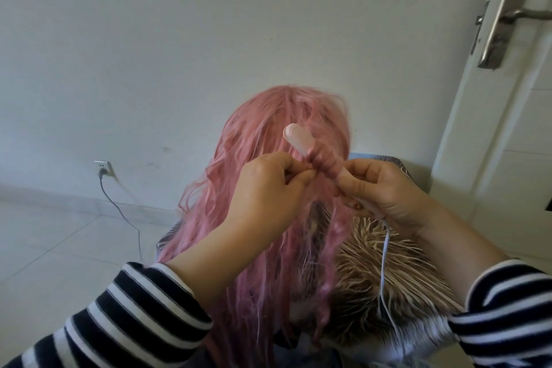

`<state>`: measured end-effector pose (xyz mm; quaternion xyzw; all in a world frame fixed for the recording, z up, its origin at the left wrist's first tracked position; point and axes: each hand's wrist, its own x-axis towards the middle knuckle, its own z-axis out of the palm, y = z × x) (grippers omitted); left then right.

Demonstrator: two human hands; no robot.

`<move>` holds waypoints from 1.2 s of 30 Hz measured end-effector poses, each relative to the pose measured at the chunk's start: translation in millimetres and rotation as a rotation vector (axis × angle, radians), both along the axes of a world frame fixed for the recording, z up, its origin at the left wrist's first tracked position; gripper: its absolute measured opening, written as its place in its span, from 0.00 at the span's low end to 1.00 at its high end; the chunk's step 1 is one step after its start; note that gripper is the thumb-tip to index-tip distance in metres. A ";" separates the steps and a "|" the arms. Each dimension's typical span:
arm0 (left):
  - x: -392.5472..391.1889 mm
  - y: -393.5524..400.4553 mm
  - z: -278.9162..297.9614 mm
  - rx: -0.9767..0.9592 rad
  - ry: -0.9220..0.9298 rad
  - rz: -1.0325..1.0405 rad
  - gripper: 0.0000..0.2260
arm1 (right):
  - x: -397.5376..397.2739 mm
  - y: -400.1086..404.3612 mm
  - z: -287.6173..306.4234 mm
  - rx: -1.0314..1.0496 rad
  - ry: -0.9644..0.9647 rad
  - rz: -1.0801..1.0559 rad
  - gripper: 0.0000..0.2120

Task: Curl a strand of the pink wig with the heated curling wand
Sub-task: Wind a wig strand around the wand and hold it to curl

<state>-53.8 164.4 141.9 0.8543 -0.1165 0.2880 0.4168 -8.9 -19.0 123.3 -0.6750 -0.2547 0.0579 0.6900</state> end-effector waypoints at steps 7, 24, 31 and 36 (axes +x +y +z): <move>-4.5 13.5 9.7 0.298 -0.096 0.018 0.06 | 0.4 -1.9 -1.2 -0.026 -0.024 -0.030 0.25; -3.3 29.7 63.4 0.361 -0.222 -0.161 0.05 | -9.4 0.4 5.7 -0.162 -0.106 -0.168 0.07; 18.6 23.3 100.4 0.459 0.027 -0.248 0.06 | -7.0 0.6 7.2 -0.198 -0.124 -0.171 0.05; 35.5 24.6 108.3 0.433 0.213 -0.274 0.08 | -7.0 1.2 8.5 -0.199 -0.133 -0.167 0.17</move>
